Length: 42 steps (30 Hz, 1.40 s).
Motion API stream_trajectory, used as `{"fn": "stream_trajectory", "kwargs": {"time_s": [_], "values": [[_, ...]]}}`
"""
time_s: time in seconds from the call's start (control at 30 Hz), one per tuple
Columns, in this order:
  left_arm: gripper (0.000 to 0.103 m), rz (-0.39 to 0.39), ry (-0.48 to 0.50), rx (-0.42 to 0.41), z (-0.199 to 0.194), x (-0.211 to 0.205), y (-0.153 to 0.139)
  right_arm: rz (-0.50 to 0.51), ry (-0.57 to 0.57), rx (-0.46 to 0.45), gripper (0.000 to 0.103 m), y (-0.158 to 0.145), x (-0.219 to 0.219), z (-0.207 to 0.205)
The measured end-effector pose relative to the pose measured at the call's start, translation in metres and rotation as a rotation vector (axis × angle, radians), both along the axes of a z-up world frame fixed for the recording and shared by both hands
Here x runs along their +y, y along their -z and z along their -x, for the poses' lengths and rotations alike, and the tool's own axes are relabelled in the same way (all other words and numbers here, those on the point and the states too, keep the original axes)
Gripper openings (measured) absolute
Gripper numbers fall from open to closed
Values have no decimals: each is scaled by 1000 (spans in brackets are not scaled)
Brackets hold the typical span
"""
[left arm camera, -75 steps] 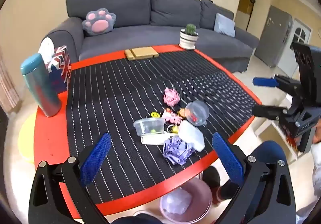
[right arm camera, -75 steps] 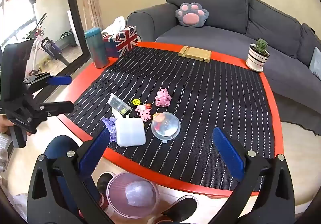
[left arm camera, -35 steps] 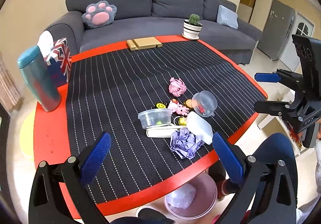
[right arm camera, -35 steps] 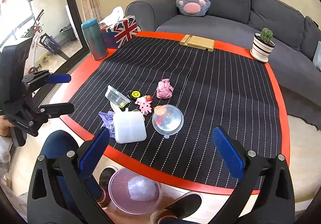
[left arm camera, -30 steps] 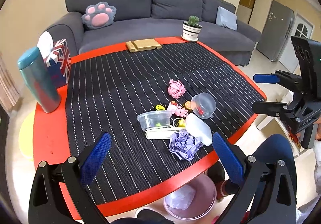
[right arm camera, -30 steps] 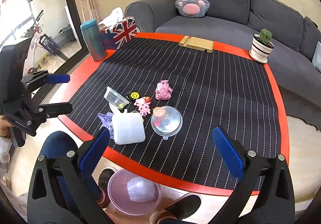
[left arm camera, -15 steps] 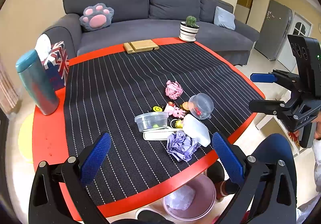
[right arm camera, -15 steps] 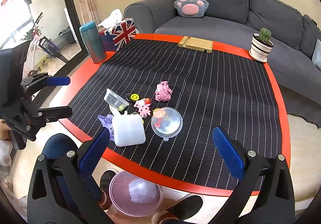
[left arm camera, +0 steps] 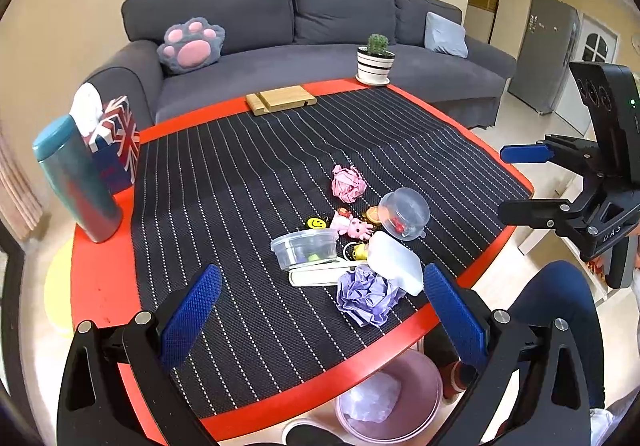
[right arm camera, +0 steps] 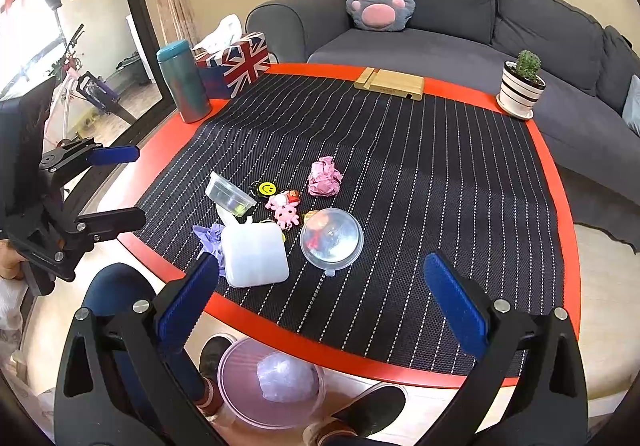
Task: Collect trash
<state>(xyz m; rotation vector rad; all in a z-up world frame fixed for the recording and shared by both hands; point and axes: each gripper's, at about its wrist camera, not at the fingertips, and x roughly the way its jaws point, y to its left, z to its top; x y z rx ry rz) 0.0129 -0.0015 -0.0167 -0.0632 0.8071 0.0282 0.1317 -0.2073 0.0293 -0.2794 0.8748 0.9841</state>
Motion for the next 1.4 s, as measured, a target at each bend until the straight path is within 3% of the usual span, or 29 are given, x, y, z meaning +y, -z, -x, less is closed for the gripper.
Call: {"fn": "stream_trajectory", "kwargs": {"time_s": [0.5, 1.4], "values": [[97, 18, 9, 9, 0, 0, 1, 13, -10, 9, 100, 3, 5, -8], [97, 17, -15, 27, 8, 2, 3, 225, -164, 132, 99, 61, 74, -58]]}}
